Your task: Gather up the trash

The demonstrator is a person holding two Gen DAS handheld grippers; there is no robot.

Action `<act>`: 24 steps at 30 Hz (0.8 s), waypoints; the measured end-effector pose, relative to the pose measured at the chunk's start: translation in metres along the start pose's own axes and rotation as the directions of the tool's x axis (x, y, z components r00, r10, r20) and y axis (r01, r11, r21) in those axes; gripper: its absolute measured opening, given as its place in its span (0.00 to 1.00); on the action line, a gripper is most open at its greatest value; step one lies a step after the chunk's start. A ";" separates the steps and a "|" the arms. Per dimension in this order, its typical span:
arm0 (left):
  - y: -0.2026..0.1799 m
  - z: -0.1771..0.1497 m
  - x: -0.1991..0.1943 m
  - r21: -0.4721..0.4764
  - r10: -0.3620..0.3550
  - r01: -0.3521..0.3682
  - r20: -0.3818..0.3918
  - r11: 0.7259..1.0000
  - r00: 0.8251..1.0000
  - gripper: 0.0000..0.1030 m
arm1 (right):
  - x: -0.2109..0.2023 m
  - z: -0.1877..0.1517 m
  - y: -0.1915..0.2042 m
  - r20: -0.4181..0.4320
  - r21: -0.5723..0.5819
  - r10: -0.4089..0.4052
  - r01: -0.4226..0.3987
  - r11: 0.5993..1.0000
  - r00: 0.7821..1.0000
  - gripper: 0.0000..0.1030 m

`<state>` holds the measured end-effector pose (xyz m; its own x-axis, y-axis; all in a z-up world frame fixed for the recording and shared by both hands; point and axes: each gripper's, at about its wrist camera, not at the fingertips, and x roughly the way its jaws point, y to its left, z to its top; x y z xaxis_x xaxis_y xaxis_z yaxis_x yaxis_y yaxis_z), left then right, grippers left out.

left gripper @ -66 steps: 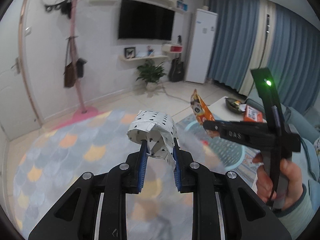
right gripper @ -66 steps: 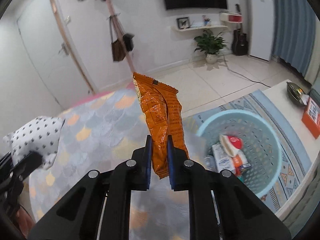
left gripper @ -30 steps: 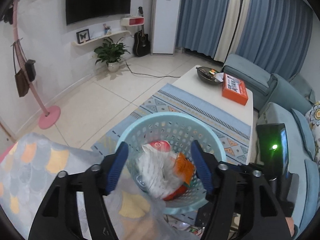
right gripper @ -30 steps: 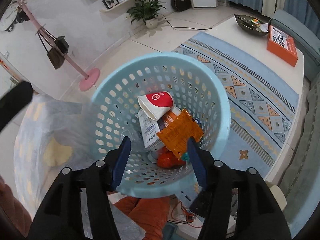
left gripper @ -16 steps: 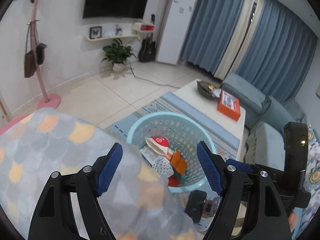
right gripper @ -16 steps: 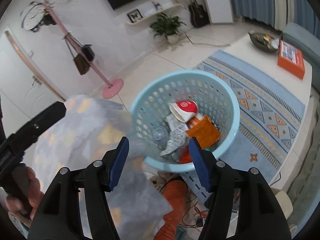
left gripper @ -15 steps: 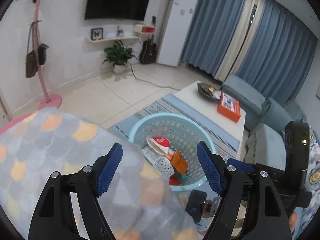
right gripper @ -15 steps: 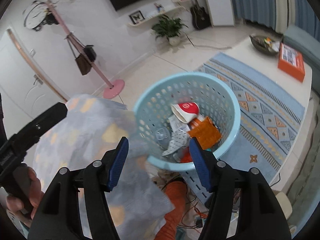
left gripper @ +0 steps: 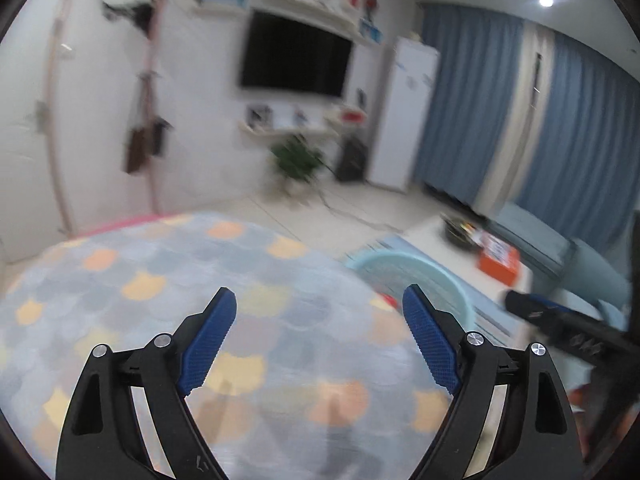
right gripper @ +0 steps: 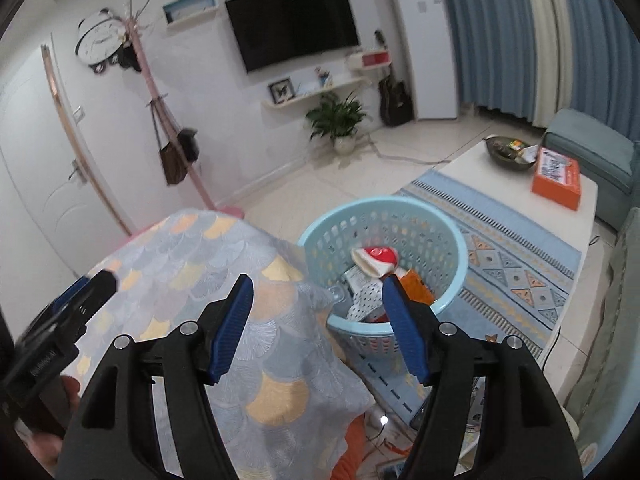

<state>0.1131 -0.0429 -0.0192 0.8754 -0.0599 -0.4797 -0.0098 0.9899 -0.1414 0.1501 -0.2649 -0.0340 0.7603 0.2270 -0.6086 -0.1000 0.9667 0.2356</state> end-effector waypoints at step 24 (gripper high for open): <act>0.011 -0.040 0.005 0.018 0.009 -0.009 0.003 1.000 1.000 0.84 | -0.032 -0.050 0.016 0.176 -0.052 -0.212 0.224 0.973 0.961 0.62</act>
<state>0.0986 -0.0373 -0.0576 0.8769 -0.0506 -0.4780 -0.0088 0.9926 -0.1212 0.0919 -0.2508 -0.0489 0.8650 -0.0076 -0.5017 0.0395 0.9978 0.0531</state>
